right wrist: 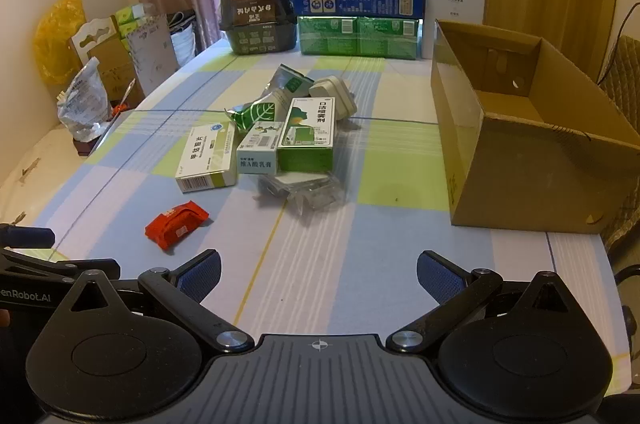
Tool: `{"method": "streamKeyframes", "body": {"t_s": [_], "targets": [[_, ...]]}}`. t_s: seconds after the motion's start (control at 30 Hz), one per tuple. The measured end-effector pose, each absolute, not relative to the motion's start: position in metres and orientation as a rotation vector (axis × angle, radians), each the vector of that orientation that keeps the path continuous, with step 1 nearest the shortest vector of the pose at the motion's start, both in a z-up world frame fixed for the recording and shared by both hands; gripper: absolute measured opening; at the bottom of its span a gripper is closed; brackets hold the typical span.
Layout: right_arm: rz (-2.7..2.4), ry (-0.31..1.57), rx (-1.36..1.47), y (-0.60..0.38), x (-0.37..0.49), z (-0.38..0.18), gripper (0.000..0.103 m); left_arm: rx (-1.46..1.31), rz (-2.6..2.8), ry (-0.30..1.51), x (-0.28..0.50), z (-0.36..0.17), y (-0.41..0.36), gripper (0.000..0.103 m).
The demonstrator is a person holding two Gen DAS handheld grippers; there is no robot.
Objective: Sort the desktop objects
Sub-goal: 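Move the left tool toward the red candy packet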
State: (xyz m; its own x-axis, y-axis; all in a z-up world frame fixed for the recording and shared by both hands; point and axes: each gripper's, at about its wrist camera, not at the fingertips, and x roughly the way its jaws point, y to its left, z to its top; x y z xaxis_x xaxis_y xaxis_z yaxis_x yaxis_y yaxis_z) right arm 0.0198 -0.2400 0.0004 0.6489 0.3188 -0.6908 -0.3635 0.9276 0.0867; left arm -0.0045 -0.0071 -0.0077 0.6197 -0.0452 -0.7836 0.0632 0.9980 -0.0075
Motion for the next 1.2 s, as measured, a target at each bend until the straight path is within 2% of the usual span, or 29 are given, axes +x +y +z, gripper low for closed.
{"method": "streamKeyframes", "body": {"t_s": [0.73, 1.03, 1.2], "targets": [[0.403, 0.736, -0.049, -0.237, 0.021, 0.004, 0.101, 0.023, -0.094, 0.902, 0.003, -0.006, -0.008, 0.102], [0.402, 0.661, -0.039, -0.237, 0.015, 0.006, 0.101, 0.029, -0.100, 0.904, 0.004, -0.008, -0.009, 0.102], [0.401, 0.688, -0.059, -0.233, 0.020, 0.004, 0.101, 0.040, -0.111, 0.918, 0.008, -0.013, -0.008, 0.102]]}}
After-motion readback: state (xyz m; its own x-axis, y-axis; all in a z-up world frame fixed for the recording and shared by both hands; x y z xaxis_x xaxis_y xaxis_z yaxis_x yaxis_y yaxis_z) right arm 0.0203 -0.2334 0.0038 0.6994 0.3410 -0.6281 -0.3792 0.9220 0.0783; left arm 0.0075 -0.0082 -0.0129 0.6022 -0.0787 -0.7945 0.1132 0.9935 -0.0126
